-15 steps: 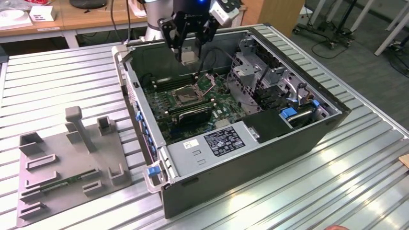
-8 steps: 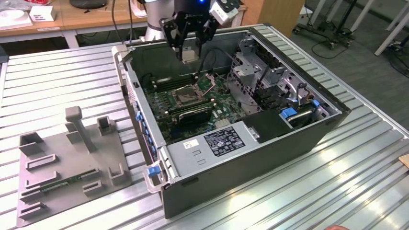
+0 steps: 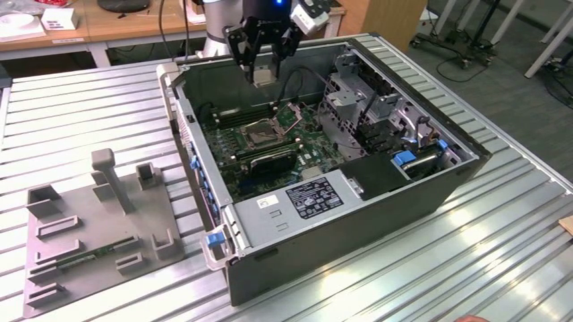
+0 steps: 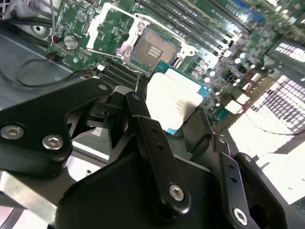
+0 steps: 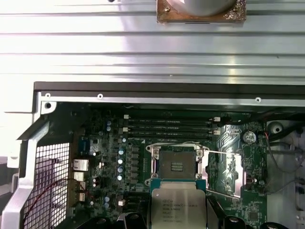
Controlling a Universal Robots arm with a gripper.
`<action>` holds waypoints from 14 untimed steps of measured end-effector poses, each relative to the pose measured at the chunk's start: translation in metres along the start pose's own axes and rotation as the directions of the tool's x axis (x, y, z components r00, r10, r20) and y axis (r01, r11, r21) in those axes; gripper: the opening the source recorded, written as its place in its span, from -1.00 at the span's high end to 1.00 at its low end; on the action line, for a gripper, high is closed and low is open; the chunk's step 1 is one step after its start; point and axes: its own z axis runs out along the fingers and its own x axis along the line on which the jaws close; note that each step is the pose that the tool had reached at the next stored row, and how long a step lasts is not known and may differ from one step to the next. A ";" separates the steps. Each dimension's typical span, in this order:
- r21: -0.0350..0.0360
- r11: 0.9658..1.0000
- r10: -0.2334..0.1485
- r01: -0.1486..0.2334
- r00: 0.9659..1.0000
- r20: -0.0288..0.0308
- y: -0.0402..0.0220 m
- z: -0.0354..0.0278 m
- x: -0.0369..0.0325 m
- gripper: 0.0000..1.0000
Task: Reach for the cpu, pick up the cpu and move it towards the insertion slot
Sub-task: 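Pick up the cpu and move it towards the insertion slot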
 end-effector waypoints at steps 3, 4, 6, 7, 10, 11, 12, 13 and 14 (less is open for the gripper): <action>0.000 1.000 0.000 0.000 1.000 0.000 0.0036 0.0054 -0.0005 -0.08; 0.000 1.000 0.000 0.000 1.000 0.000 0.0039 0.0073 -0.0005 -0.08; 0.000 1.000 0.000 0.000 1.000 0.000 0.0039 0.0108 -0.0008 -0.08; 0.000 1.000 0.000 0.000 1.000 0.000 0.0039 0.0119 -0.0008 -0.08; 0.000 1.000 0.000 0.000 1.000 0.000 0.0039 0.0121 -0.0008 -0.08; 0.000 1.000 0.000 0.000 1.000 0.000 0.0039 0.0126 -0.0008 -0.08; 0.000 1.000 0.000 0.000 1.000 0.000 0.0039 0.0131 -0.0008 -0.08; 0.000 1.000 0.000 0.000 1.000 0.000 0.0039 0.0131 -0.0008 -0.08; 0.000 1.000 0.000 0.000 1.000 0.000 0.0039 0.0131 -0.0008 -0.08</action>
